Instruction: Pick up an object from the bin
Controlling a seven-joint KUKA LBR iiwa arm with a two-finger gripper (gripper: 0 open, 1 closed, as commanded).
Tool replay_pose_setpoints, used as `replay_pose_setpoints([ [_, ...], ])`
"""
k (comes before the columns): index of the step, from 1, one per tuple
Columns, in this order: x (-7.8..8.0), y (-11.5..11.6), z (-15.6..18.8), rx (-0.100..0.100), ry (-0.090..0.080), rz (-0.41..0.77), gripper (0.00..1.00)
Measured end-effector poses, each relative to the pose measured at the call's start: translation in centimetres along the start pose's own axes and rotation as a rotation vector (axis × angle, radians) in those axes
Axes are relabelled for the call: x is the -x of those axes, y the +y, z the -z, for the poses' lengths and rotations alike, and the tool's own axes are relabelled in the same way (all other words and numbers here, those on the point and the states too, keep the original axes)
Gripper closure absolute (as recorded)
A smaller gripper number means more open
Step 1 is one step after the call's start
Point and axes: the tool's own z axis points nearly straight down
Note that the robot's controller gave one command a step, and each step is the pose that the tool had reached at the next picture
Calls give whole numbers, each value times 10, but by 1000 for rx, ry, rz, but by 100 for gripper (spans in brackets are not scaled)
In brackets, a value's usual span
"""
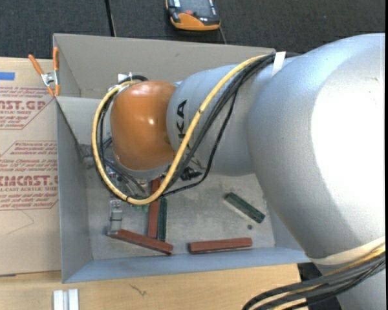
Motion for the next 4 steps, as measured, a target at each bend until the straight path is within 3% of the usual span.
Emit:
replay_pose_setpoints([
  [1,2,-1,4,2,-7,-3,0],
  [2,-29,-51,-52,3,-9,-41,0],
  [3,-44,-56,-29,-1,-4,74,0],
  [4,-41,-60,-10,2,-9,44,0],
])
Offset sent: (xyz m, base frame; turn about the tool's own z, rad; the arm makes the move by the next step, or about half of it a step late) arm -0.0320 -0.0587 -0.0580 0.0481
